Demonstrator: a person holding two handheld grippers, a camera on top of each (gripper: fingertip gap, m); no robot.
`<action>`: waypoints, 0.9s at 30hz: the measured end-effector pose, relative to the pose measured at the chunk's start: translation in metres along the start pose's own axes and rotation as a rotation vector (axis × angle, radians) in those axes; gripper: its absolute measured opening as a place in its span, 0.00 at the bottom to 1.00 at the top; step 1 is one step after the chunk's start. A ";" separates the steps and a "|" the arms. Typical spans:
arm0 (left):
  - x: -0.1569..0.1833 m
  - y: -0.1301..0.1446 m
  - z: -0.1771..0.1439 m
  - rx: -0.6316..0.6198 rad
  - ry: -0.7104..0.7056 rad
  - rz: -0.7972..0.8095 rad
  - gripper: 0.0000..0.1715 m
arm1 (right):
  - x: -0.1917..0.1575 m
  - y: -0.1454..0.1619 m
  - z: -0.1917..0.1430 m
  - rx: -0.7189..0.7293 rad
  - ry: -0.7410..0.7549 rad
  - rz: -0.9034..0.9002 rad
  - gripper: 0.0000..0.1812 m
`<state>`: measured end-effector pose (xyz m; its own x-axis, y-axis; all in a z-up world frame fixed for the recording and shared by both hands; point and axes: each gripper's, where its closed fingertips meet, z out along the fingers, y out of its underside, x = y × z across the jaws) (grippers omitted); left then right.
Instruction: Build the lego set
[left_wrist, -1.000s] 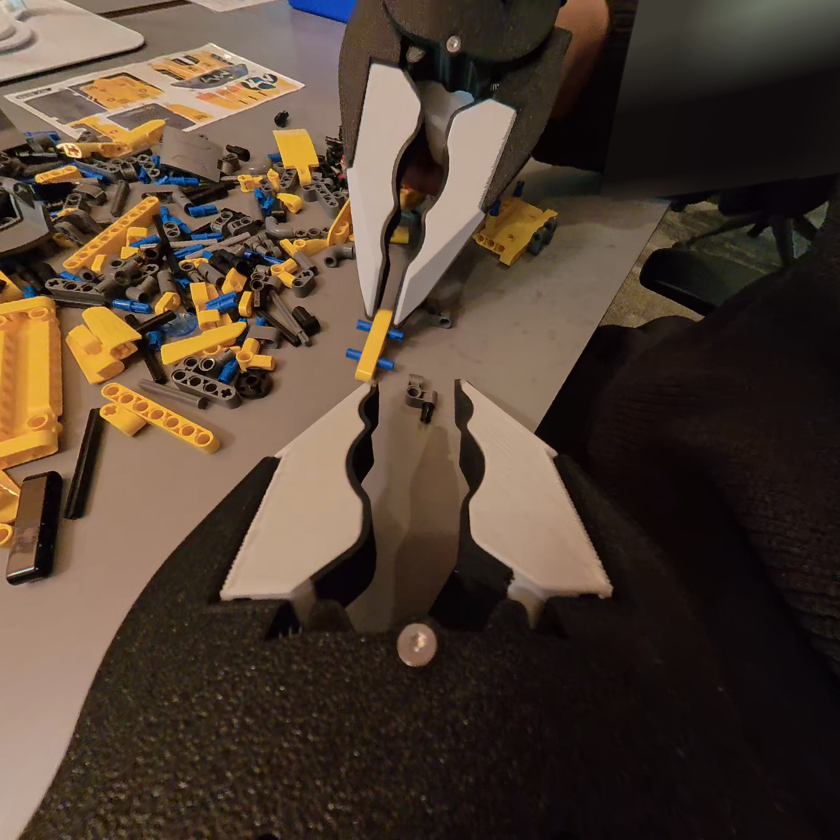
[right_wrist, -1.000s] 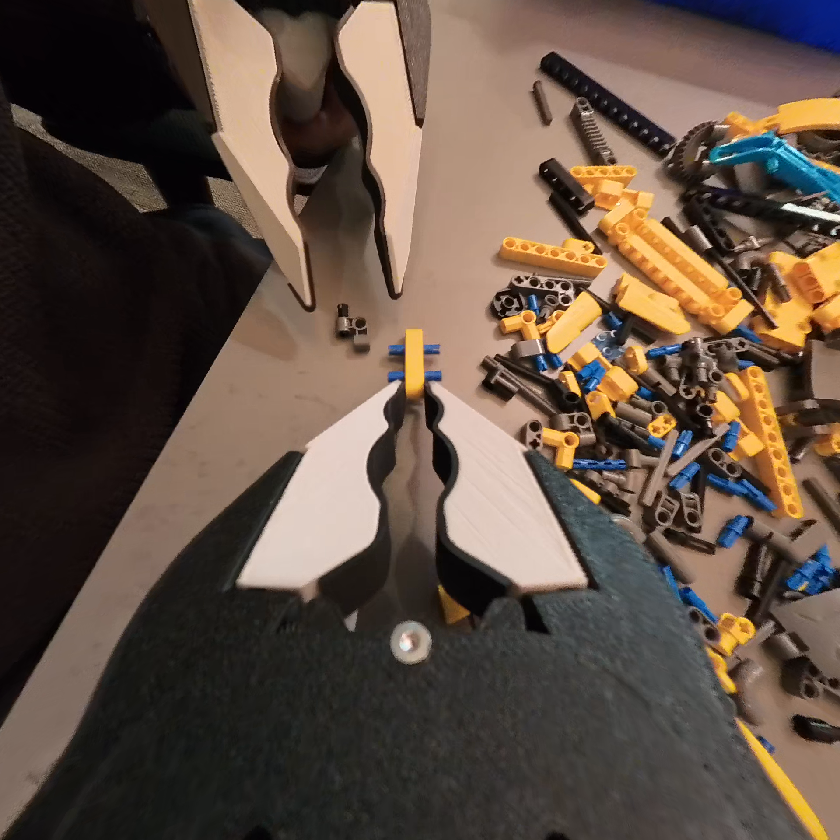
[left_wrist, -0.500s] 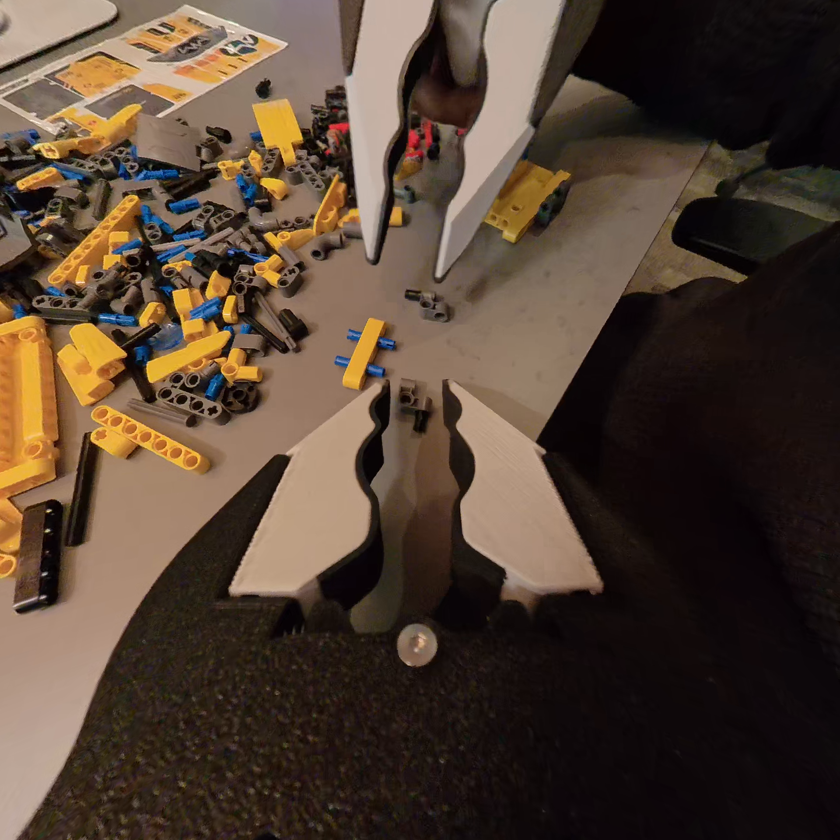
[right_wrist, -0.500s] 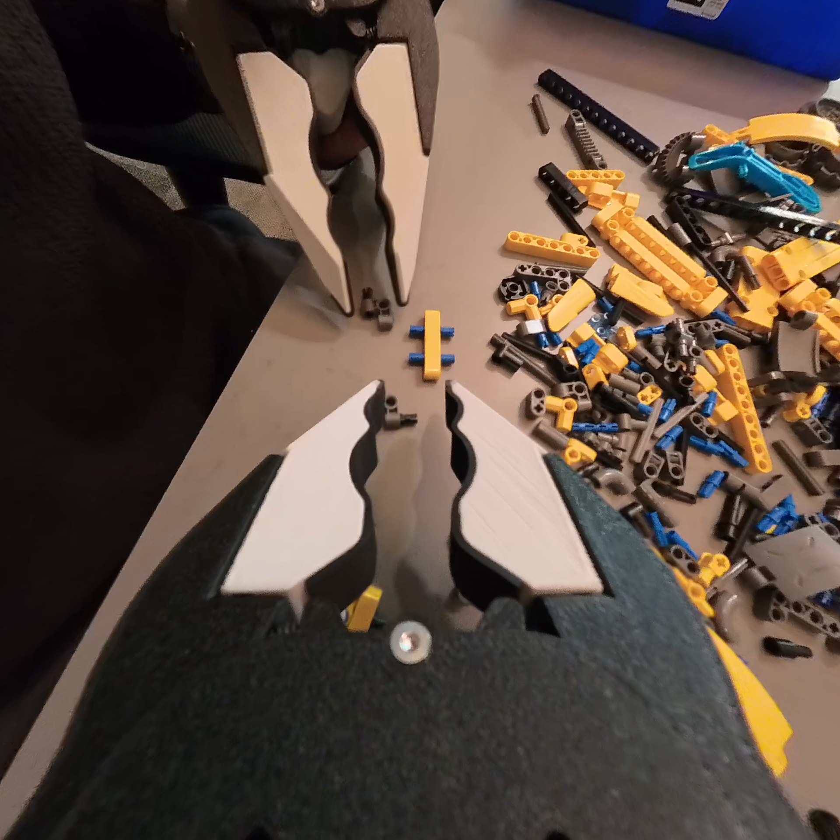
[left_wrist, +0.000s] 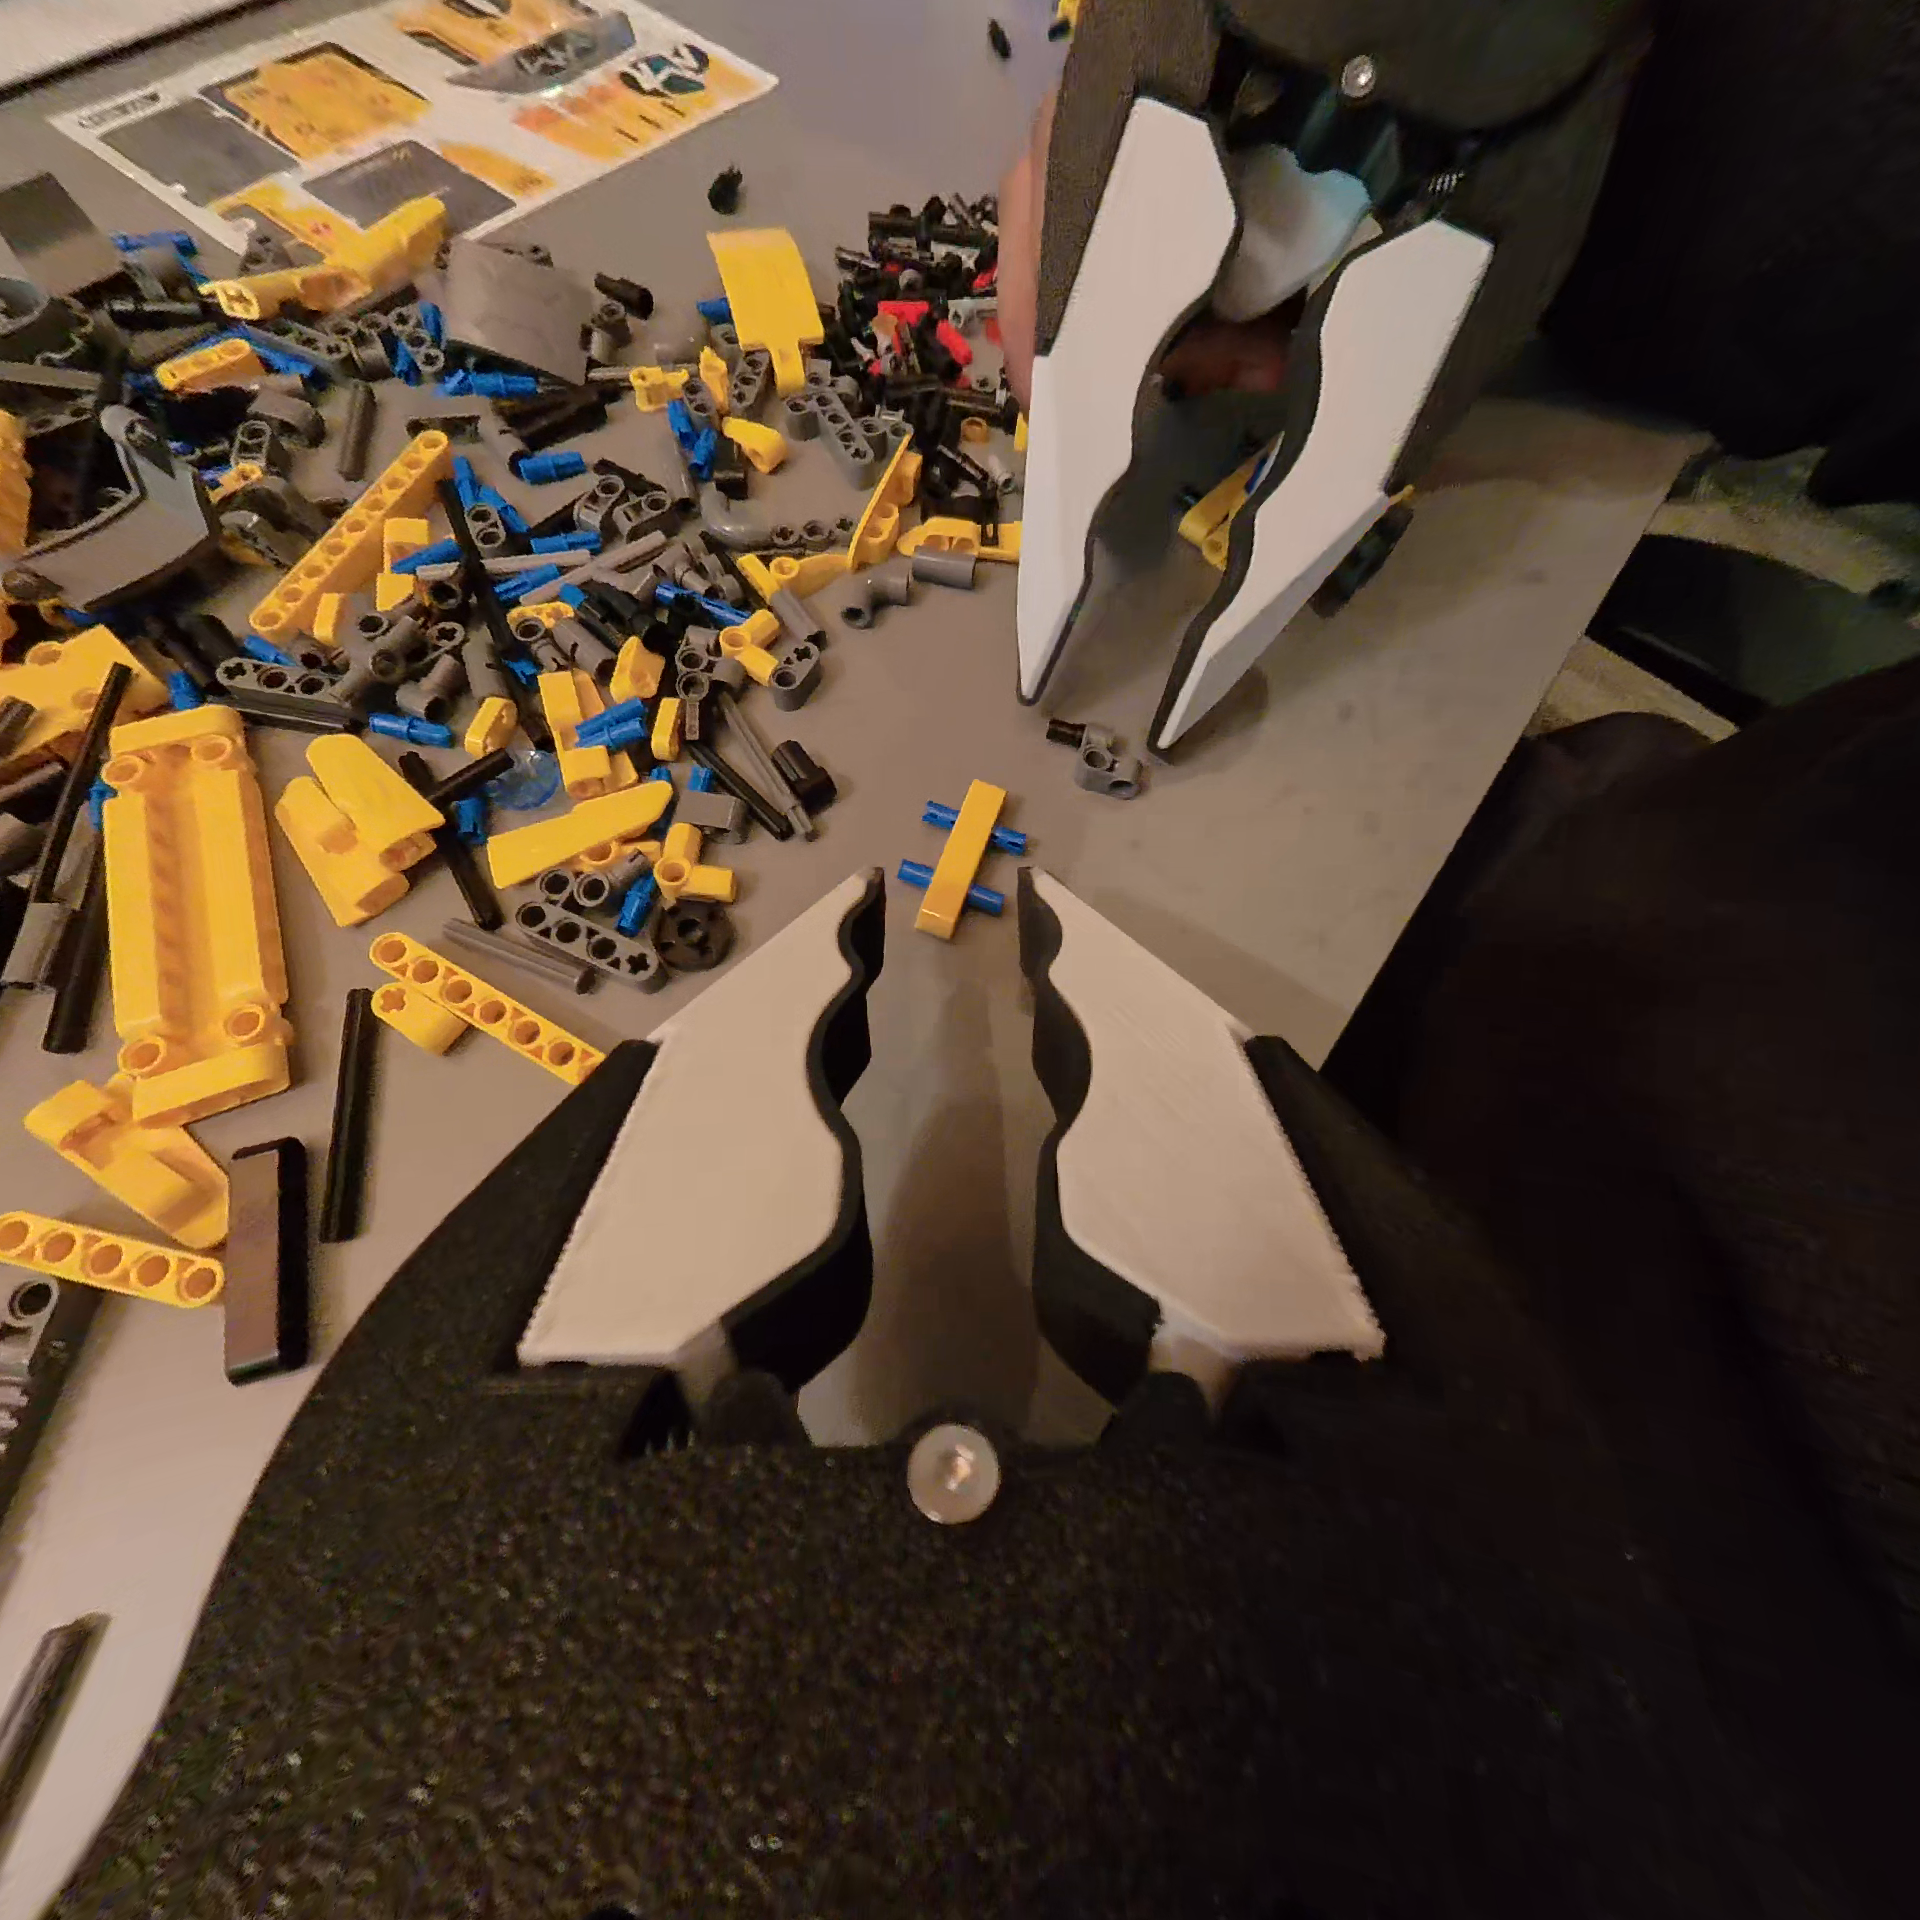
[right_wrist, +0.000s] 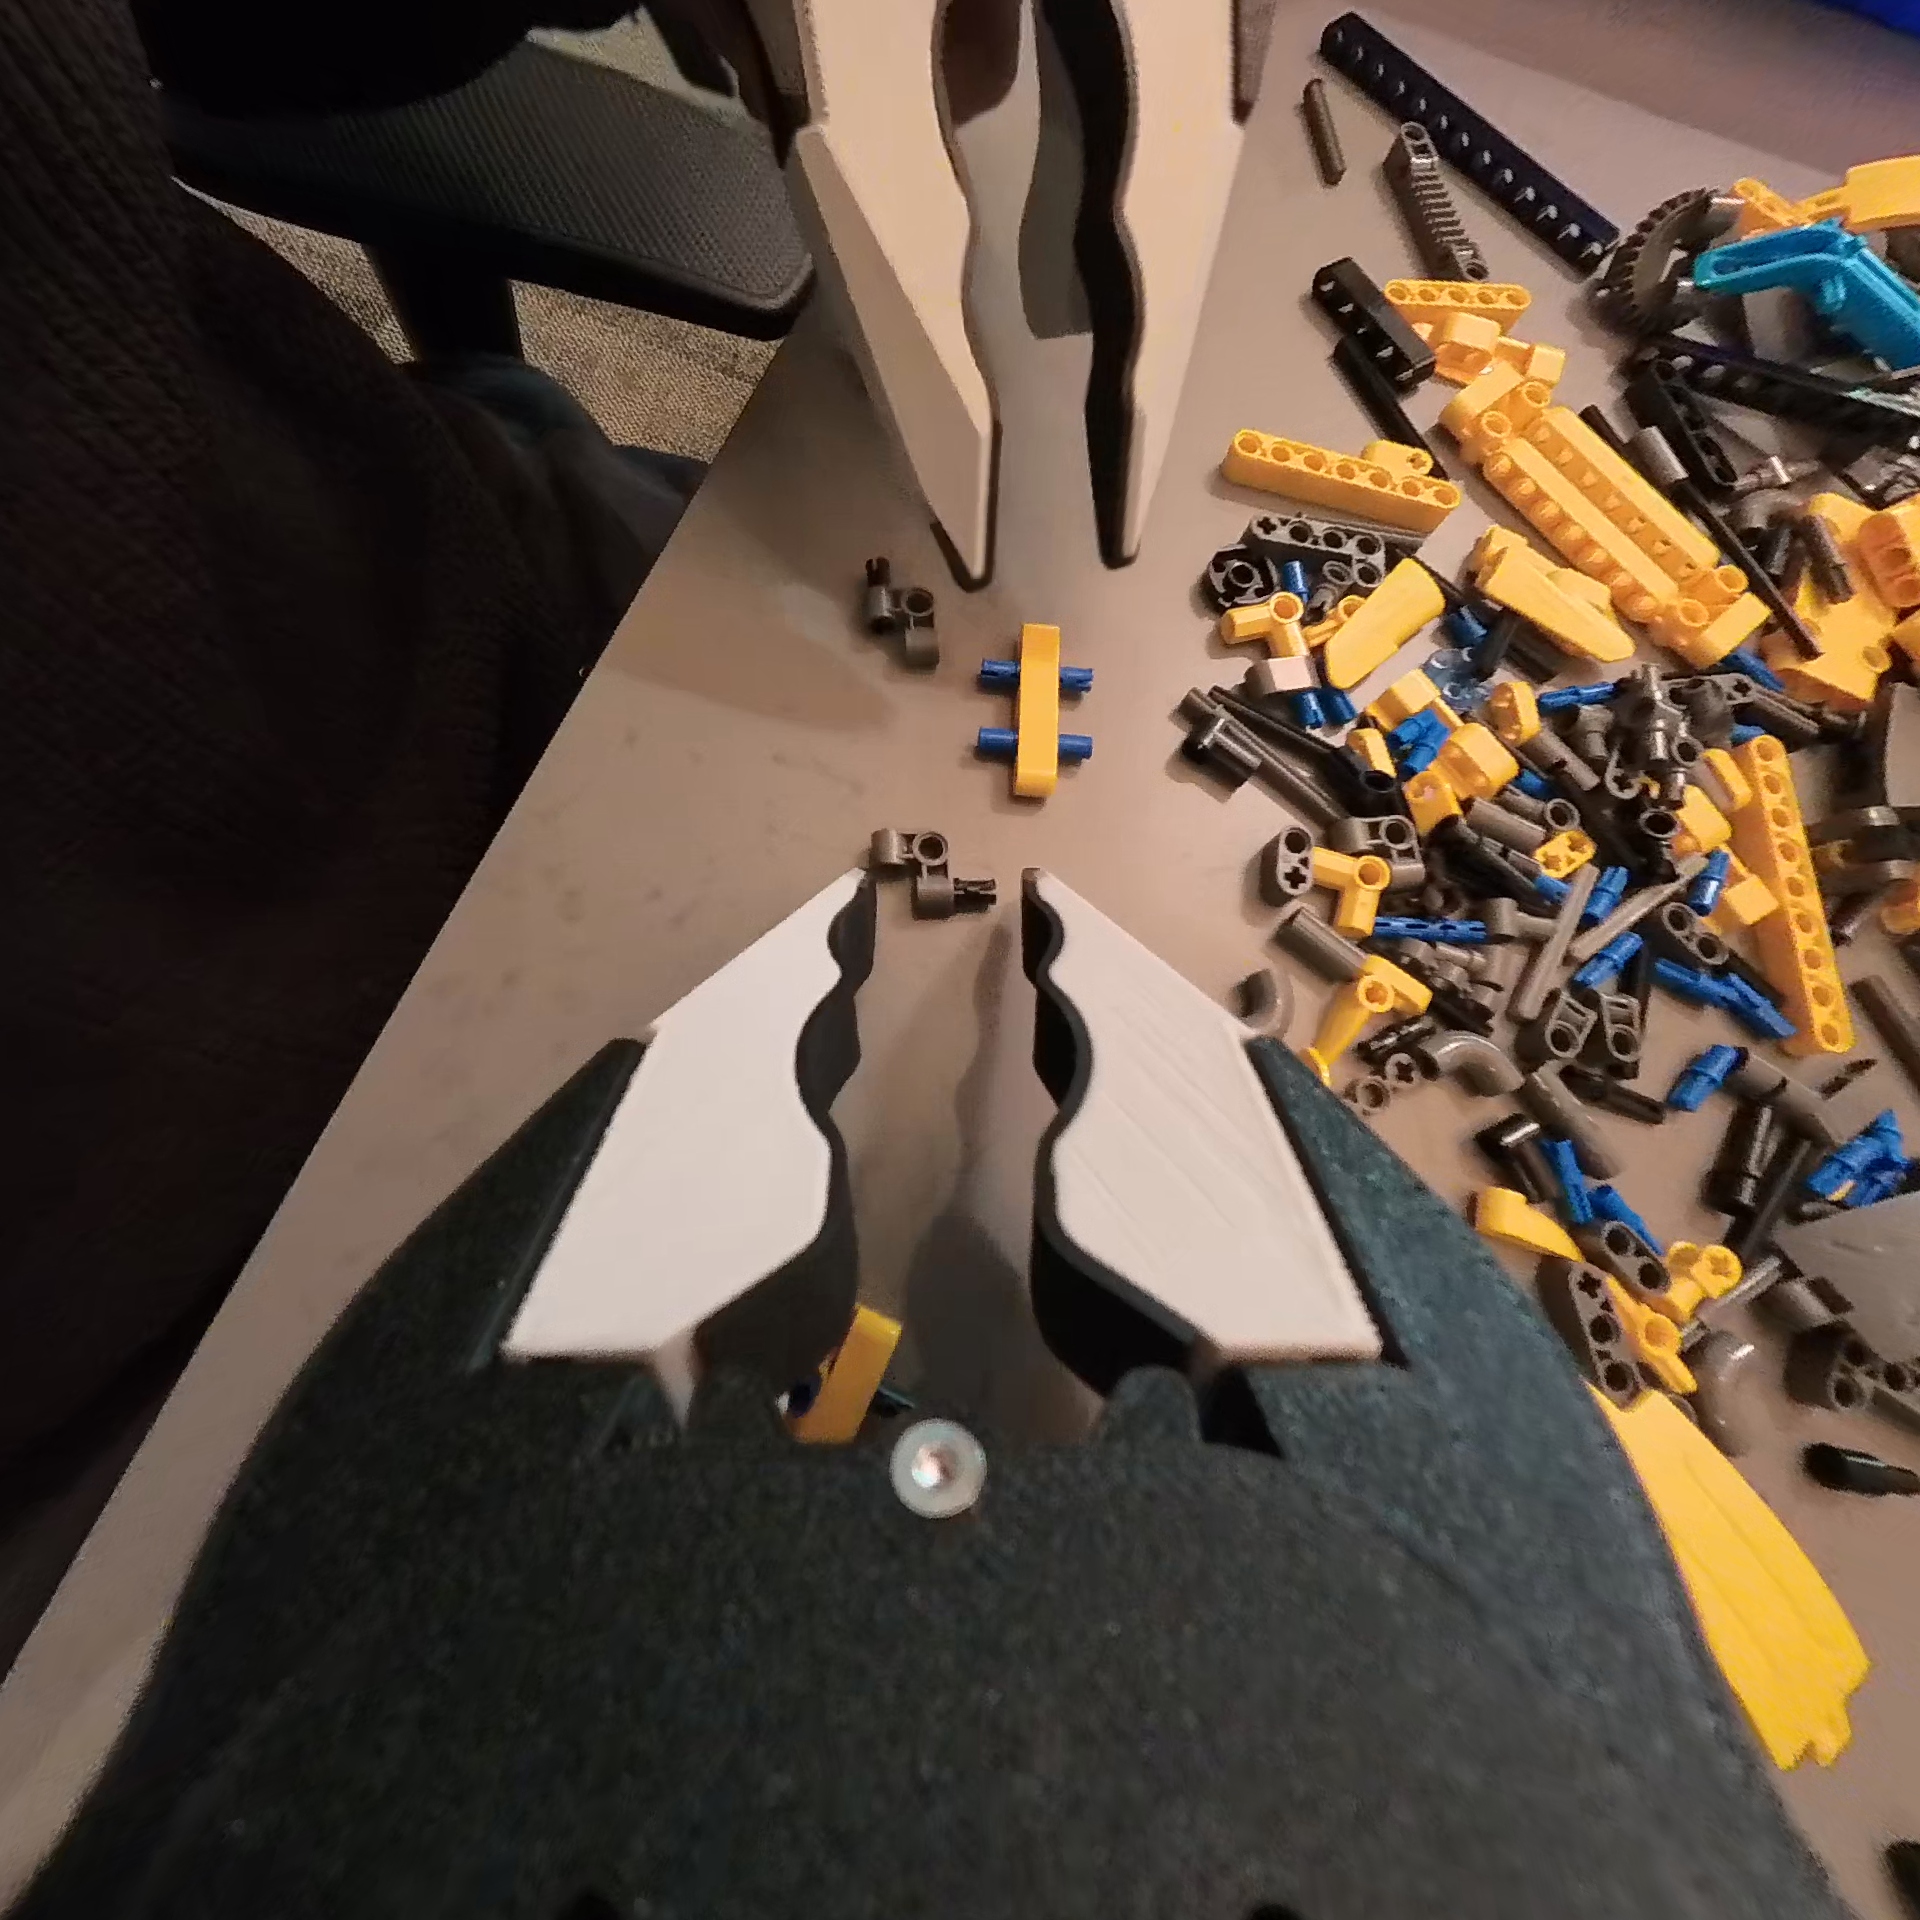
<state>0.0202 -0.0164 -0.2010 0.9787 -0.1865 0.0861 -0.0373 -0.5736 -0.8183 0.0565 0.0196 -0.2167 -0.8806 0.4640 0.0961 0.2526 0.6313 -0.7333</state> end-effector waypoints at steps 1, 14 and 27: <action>-0.001 0.000 0.001 -0.010 -0.002 0.004 0.14 | 0.000 0.000 0.000 -0.002 0.000 -0.002 0.15; 0.000 0.010 0.012 -0.107 0.017 0.017 0.14 | 0.000 0.004 0.004 -0.037 0.008 -0.021 0.09; 0.000 0.008 0.010 -0.089 0.021 0.014 0.14 | -0.006 0.012 -0.004 -0.107 -0.010 0.000 0.09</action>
<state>0.0221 -0.0126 -0.2134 0.9735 -0.2110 0.0882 -0.0691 -0.6392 -0.7659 0.0669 0.0269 -0.2230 -0.8844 0.4583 0.0886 0.2940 0.6943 -0.6569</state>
